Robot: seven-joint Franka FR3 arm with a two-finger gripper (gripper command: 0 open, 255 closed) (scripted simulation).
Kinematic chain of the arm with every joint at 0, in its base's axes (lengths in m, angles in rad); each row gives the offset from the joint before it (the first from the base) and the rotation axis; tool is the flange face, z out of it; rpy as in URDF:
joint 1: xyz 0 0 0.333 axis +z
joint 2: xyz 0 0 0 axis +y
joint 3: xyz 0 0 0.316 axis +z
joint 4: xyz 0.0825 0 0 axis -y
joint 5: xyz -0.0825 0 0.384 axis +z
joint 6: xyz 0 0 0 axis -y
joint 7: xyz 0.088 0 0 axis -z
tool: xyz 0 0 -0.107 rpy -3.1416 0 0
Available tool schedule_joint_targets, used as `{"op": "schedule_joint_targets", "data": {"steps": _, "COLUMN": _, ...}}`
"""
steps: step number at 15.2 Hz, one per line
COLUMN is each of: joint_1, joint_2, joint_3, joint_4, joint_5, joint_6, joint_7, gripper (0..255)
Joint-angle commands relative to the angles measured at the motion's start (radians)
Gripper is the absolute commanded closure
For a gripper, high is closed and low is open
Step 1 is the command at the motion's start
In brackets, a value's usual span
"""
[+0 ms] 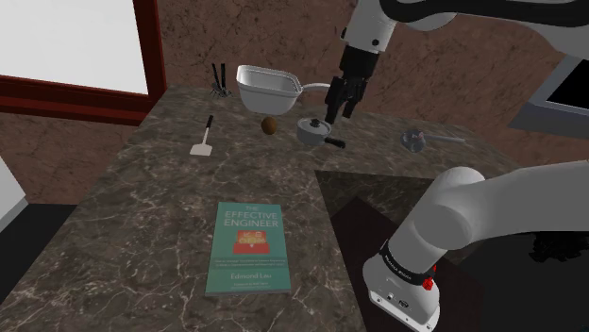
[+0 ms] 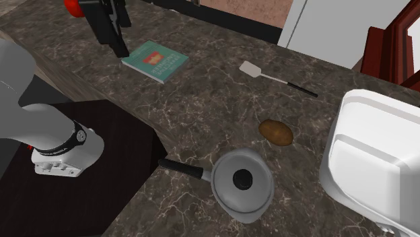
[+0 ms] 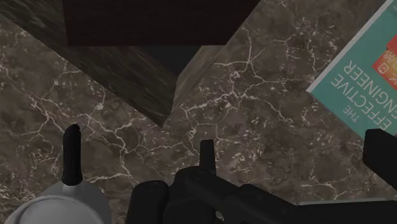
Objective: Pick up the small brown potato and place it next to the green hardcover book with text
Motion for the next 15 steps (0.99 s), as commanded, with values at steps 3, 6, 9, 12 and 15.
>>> {"op": "schedule_joint_targets", "data": {"steps": 3, "joint_1": -0.013, "joint_2": 0.089, "joint_3": 0.019, "joint_4": 0.034, "joint_5": -0.007, "joint_6": 0.044, "joint_7": 0.033, "gripper": 0}}
{"op": "schedule_joint_targets", "data": {"steps": 6, "joint_1": -0.036, "joint_2": 0.223, "joint_3": 0.045, "joint_4": 0.094, "joint_5": -0.024, "joint_6": 0.099, "joint_7": 0.085, "gripper": 0}}
{"op": "schedule_joint_targets", "data": {"steps": 9, "joint_1": -0.057, "joint_2": 0.356, "joint_3": 0.067, "joint_4": 0.166, "joint_5": -0.048, "joint_6": 0.141, "joint_7": 0.14, "gripper": 0}}
{"op": "schedule_joint_targets", "data": {"steps": 12, "joint_1": -0.077, "joint_2": 0.489, "joint_3": 0.083, "joint_4": 0.249, "joint_5": -0.08, "joint_6": 0.17, "joint_7": 0.199, "gripper": 0}}
{"op": "schedule_joint_targets", "data": {"steps": 15, "joint_1": -0.092, "joint_2": 0.621, "joint_3": 0.093, "joint_4": 0.342, "joint_5": -0.117, "joint_6": 0.184, "joint_7": 0.259, "gripper": 0}}
